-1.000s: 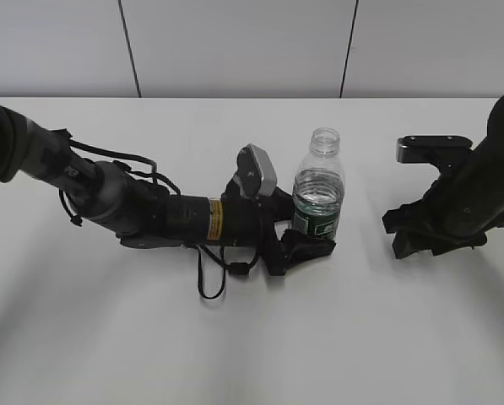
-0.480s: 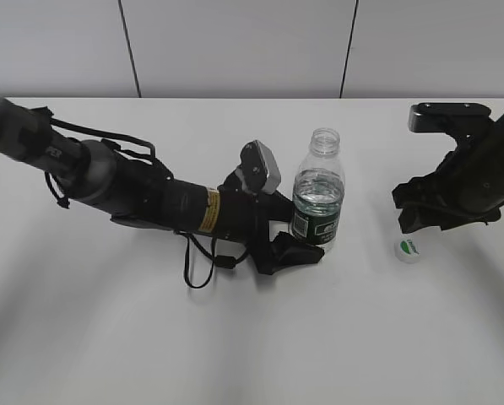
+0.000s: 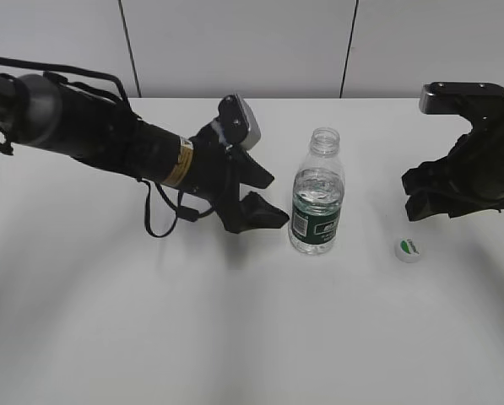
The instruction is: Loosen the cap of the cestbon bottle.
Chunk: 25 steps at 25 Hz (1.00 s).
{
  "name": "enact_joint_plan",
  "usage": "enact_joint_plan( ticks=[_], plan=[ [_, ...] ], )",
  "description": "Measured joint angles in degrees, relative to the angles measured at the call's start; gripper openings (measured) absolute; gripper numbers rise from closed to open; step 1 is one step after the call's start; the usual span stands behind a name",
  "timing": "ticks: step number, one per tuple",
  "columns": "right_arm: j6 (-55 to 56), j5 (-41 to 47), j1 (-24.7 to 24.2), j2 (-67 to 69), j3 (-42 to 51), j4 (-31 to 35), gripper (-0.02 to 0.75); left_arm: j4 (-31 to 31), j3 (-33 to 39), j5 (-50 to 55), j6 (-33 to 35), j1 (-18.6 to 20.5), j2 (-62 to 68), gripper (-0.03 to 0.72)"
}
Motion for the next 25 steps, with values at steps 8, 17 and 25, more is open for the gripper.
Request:
enact_joint_plan(
  ticks=[8,17,25],
  plan=[
    [0.0,5.7,0.0,-4.9,0.0,0.0,0.43,7.3,0.5,20.8,-15.5,0.2,-7.8,0.633],
    [0.0,12.9,0.0,-13.2,0.0,0.0,0.43,-10.2,8.5,54.2,-18.5,-2.1,-14.3,0.631],
    [0.3,21.0,0.0,-21.4,0.0,0.0,0.43,-38.0,9.0,81.0,-10.1,-6.3,-20.4,0.578]
  ],
)
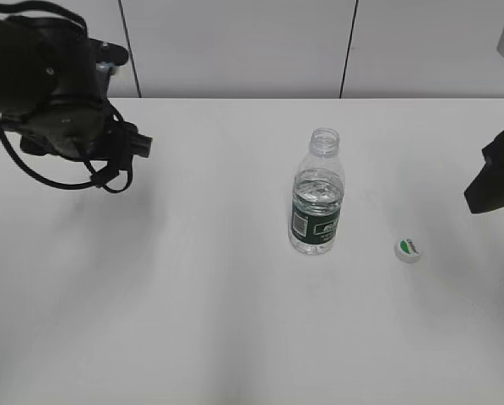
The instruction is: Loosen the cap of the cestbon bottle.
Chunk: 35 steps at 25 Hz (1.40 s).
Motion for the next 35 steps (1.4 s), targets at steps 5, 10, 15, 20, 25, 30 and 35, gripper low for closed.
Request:
enact_joint_plan(
  ticks=[5,10,15,20,25,30,35],
  plan=[
    [0.0,3.9,0.0,-4.4,0.0,0.0,0.43,-14.5,0.0,9.8,8.7,-0.1,-5.5,0.566],
    [0.1,7.4,0.0,-9.4,0.0,0.3,0.43,-26.3,0.0,13.7,21.3,-0.1,-12.4,0.56],
    [0.1,11.0,0.0,-15.8,0.0,1.5,0.43,-34.7,0.0,17.7,30.1,-0.1,-20.7,0.557],
    [0.1,13.1,0.0,-24.0,0.0,2.3,0.43,-37.7,0.0,22.2,37.2,-0.2,-31.3,0.516],
    [0.2,14.4,0.0,-33.7,0.1,2.4,0.43,-41.5,0.0,23.6,41.4,-0.2,-42.7,0.506],
    [0.2,17.0,0.0,-40.0,0.1,2.4,0.43,-45.9,3.2,23.9,46.8,-0.2,-52.5,0.506],
    [0.2,17.5,0.0,-44.1,0.2,1.7,0.43,-47.3,14.2,23.5,48.3,-0.2,-65.6,0.506]
  ],
)
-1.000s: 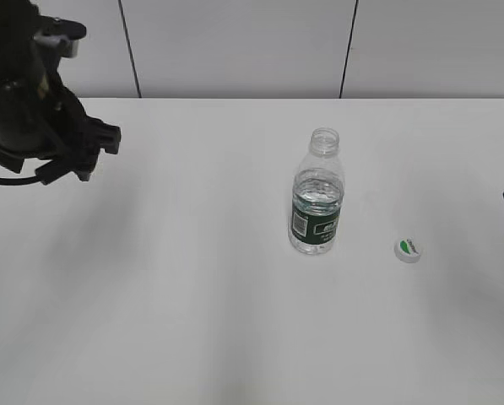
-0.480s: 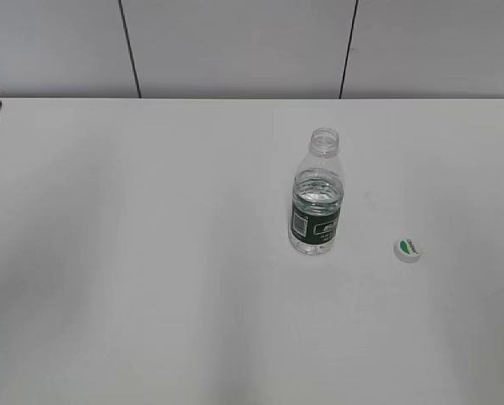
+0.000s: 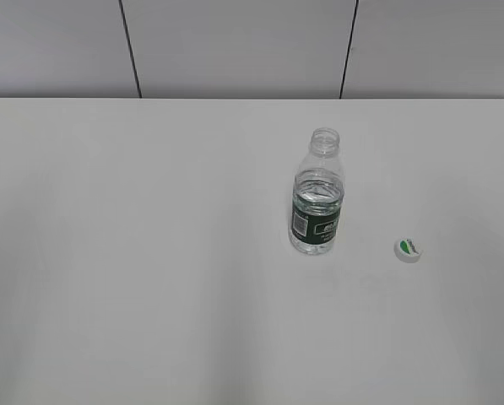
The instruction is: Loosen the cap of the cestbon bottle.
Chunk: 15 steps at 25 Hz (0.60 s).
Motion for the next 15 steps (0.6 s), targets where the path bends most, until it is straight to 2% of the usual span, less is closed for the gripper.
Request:
enact_joint_plan(
  ticks=[3,9,15],
  plan=[
    [0.0,0.0,0.0,-2.9,3.0,-1.2,0.43,0.0,6.5,-0.1,0.1,0.0,-7.2,0.505],
    [0.0,-3.4,0.0,-12.8,19.8,-3.1,0.43,-0.3,14.4,-0.9,0.7,0.0,-21.4,0.496],
    [-1.9,-9.7,0.0,-20.2,22.6,-4.2,0.43,-7.6,20.4,-2.0,9.6,0.0,-31.2,0.494]
  ],
)
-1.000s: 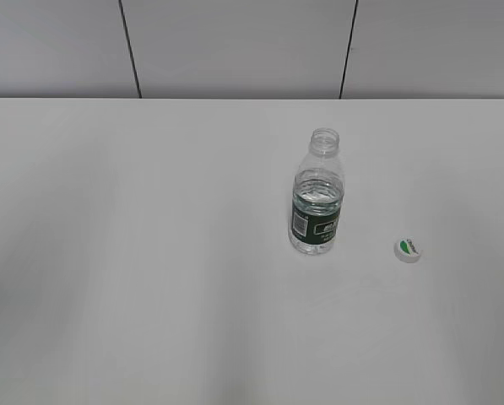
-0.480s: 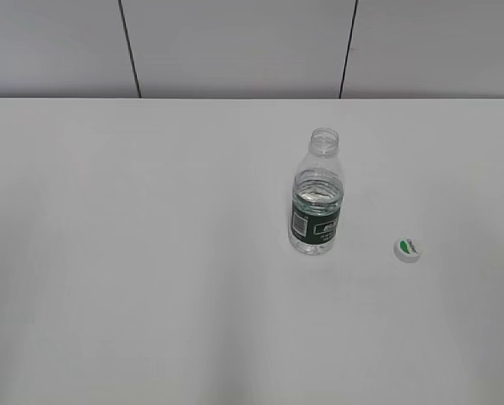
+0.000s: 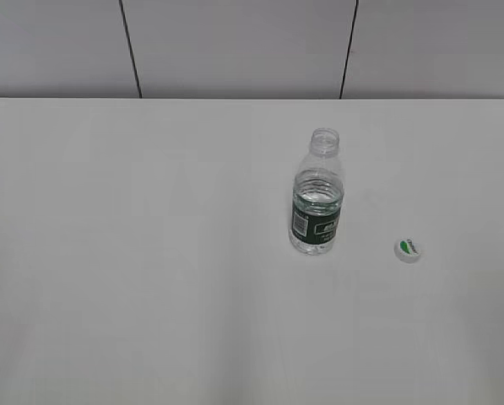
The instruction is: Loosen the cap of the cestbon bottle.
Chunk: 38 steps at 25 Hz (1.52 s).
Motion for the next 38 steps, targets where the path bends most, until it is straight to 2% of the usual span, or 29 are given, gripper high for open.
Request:
enact_joint_plan(
  ticks=[4,19,22,27,32,35,38],
  plan=[
    [-0.8,0.0,0.0,-0.2,0.4,-0.4,0.43,-3.5,0.9,-1.3,2.9,0.0,-1.9,0.481],
    [-0.9,0.0,0.0,-0.2,0.5,-0.2,0.43,-4.0,1.1,-2.0,3.5,0.8,-2.0,0.478],
    [-0.9,-0.1,0.0,-0.3,0.5,0.0,0.43,-4.0,1.1,-2.1,3.5,5.0,-2.0,0.478],
    [-0.9,-0.1,-0.3,-0.4,0.5,0.5,0.43,-4.0,1.1,-2.1,3.5,16.0,-2.1,0.461],
    [-0.9,-0.3,-4.3,-3.5,0.5,1.0,0.43,-4.0,1.1,-2.1,3.5,26.2,-5.1,0.454],
    [-0.9,-0.4,-6.6,-5.7,0.5,1.0,0.43,-4.0,1.1,-2.1,3.5,29.7,-7.7,0.45],
    [-1.0,-0.5,-8.5,-8.0,0.5,1.4,0.43,-4.0,1.1,-2.2,3.5,31.3,-9.5,0.444]
  ],
)
